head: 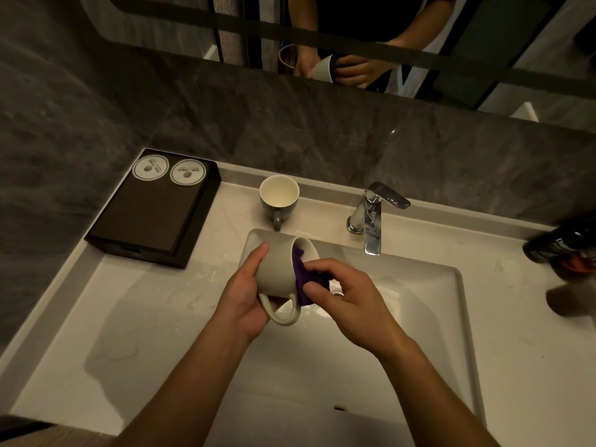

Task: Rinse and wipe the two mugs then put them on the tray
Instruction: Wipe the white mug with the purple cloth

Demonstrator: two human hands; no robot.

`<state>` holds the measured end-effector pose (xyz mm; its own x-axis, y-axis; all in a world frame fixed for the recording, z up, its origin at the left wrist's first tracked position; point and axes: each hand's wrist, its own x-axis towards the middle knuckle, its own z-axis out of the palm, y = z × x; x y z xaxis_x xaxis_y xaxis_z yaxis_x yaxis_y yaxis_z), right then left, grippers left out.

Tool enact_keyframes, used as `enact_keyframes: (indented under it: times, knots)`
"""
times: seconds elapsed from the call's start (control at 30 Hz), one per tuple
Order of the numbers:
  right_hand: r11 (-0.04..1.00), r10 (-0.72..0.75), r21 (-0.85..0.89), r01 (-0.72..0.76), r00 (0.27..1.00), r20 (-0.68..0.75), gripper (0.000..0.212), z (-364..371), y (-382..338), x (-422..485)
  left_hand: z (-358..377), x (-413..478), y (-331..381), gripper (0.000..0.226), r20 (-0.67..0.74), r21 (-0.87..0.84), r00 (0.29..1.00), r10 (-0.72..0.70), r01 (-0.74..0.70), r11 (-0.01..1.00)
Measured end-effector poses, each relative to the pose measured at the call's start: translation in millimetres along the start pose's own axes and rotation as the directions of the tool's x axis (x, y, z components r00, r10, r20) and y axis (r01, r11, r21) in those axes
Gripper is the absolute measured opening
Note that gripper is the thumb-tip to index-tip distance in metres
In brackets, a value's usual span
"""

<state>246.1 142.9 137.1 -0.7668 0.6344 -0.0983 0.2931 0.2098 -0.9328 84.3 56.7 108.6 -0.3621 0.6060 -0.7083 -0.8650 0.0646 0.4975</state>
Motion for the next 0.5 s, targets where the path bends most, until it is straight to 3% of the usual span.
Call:
enact_keyframes:
  times: [0.3, 0.4, 0.5]
  knots:
    - [0.997, 0.043, -0.064, -0.044, 0.999, -0.02, 0.028, 15, -5, 4, 16, -8, -7, 0.041, -0.023, 0.021, 1.0, -0.011, 0.011, 1.0]
    - [0.997, 0.049, -0.06, -0.055, 0.995, -0.09, 0.024, 21, -8, 5, 22, -12, -14, 0.036, -0.094, 0.059, 0.99, 0.103, -0.098, 0.993]
    - [0.991, 0.121, 0.071, -0.109, 0.972, -0.199, 0.019, 27, -15, 8, 29, -15, -25, 0.027, -0.201, 0.196, 0.907, 0.37, -0.333, 0.922]
